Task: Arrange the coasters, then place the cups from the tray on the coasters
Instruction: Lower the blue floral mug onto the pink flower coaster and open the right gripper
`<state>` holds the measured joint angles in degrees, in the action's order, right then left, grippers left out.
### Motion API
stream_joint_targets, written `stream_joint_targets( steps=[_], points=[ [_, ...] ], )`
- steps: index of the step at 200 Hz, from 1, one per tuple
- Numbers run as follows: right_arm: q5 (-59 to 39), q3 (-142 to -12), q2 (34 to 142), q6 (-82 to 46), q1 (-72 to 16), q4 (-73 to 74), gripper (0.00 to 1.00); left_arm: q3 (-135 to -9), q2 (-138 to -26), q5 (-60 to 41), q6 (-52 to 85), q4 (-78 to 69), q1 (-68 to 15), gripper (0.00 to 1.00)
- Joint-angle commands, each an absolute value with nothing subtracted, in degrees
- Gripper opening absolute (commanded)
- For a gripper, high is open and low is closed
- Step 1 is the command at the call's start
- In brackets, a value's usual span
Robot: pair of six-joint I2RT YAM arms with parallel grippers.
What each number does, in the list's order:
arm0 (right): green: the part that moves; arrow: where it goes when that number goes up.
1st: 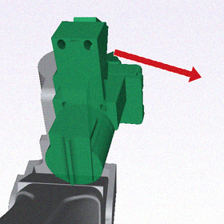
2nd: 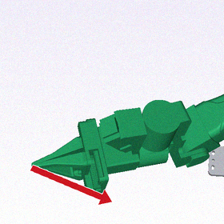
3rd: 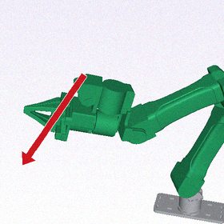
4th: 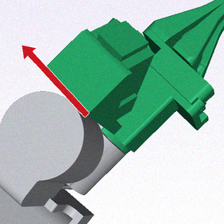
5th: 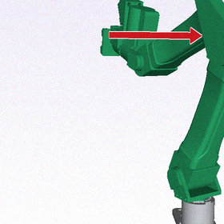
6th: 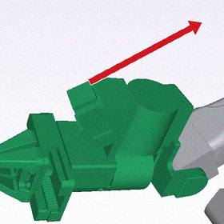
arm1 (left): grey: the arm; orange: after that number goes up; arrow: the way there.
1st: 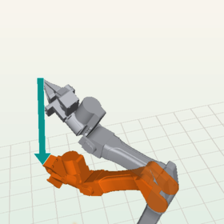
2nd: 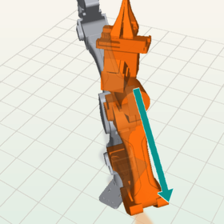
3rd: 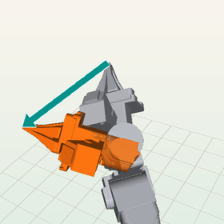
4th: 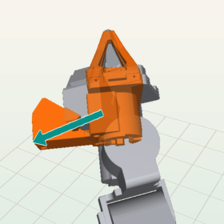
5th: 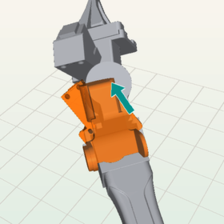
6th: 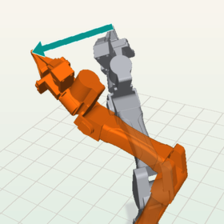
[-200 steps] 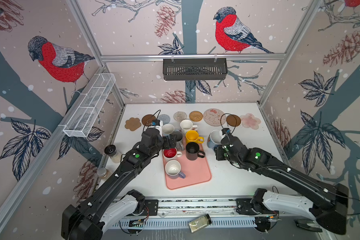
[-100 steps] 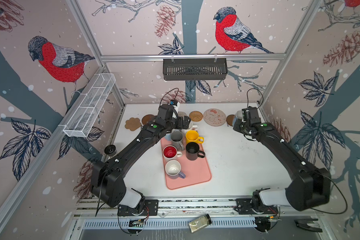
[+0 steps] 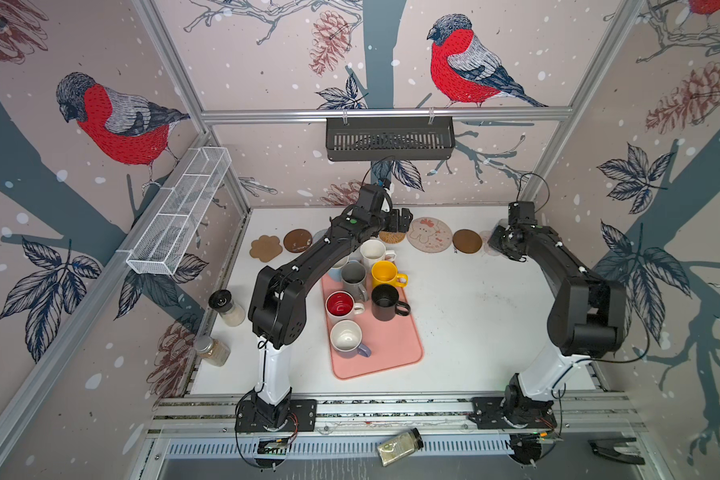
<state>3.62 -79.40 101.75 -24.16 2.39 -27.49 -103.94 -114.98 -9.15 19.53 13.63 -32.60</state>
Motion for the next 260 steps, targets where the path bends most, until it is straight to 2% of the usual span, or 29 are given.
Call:
stream_joint_targets(
  steps=[1,84,185,195,210,219,260],
  points=[
    [4.3,-82.1,104.1,-21.8,3.4,-23.6,0.02,-105.5,-116.5,-9.7,18.5,13.4,-33.0,0.97],
    [5.7,-91.4,115.0,-15.5,4.2,-22.7,0.03,-102.5,-117.9,-10.5,20.4,8.6,-33.0,0.97],
    [7.4,-91.8,118.7,-12.5,4.4,-21.4,0.05,-102.2,-119.3,-10.4,20.8,8.1,-33.0,0.97],
    [7.3,-91.7,118.9,-12.6,4.4,-21.5,0.1,-102.1,-119.3,-10.3,20.9,8.2,-33.0,0.97],
    [6.8,-91.0,118.7,-12.6,4.2,-21.2,0.32,-102.2,-119.1,-9.4,20.8,8.7,-33.0,0.97],
    [6.5,-90.5,118.4,-12.8,4.3,-21.0,0.4,-102.0,-119.0,-8.8,20.9,8.9,-33.0,0.97],
    [6.0,-88.9,116.5,-13.7,4.1,-20.5,0.62,-101.6,-117.9,-8.3,21.2,9.1,-33.0,0.97]
  ],
)
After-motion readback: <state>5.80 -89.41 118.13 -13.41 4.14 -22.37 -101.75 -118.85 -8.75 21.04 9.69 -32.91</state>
